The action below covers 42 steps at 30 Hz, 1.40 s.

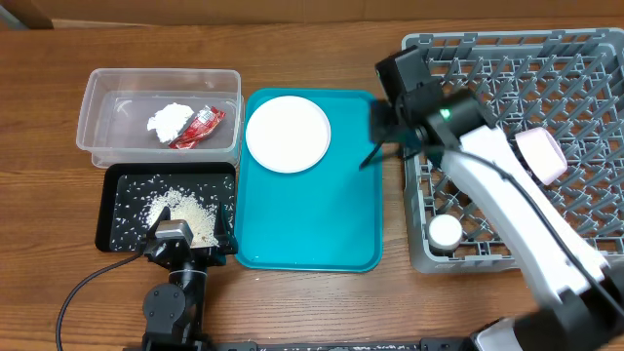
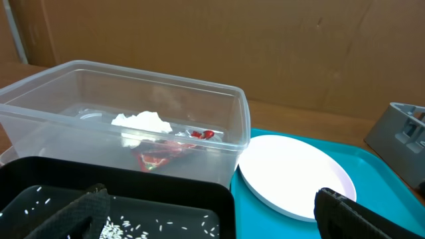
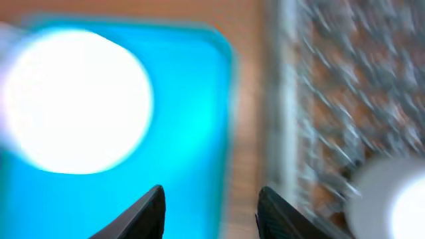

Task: Sort waste into correct bins and load items into the dishwasher
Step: 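Grasp the edge of the white plate on the teal tray with the right gripper, then lift the white plate and stand it upright in the rack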

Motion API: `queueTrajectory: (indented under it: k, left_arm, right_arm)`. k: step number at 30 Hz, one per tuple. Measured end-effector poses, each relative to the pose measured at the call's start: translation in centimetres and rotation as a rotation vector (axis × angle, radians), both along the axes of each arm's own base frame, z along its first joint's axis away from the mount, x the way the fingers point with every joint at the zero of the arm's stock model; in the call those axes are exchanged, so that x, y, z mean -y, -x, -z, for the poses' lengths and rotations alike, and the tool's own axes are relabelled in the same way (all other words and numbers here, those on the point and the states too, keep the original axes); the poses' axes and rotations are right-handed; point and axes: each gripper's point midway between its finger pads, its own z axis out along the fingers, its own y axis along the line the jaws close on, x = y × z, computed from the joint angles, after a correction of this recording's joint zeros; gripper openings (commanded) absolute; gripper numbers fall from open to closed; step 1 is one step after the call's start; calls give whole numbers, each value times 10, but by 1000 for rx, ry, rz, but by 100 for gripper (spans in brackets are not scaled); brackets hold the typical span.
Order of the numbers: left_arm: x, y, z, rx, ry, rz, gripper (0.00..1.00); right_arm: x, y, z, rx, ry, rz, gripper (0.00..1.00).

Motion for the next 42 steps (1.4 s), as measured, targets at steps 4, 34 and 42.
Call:
queueTrajectory:
  k: [4, 34, 42]
  left_arm:
    - [0, 0, 0, 0, 0, 0, 100]
    - [0, 0, 0, 0, 0, 0, 100]
    - [0, 0, 0, 0, 0, 0, 100]
  right_arm:
    - [-42, 6, -32, 91, -112, -98, 50]
    - [-89, -29, 206, -320, -130, -7, 4]
    - [-48, -23, 122, -177, -2, 44, 4]
